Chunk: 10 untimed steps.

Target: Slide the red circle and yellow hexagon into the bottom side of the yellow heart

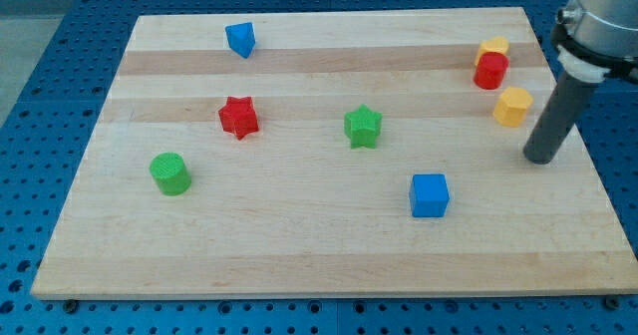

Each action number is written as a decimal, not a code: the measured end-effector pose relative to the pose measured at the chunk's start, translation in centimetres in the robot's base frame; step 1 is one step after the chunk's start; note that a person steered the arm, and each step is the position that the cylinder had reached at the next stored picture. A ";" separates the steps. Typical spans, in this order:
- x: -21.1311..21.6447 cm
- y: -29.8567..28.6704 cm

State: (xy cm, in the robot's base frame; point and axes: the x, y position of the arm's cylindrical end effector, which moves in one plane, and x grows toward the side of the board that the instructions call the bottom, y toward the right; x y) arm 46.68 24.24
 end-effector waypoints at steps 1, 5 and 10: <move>-3.0 0.1; -4.0 -1.1; -3.9 -6.2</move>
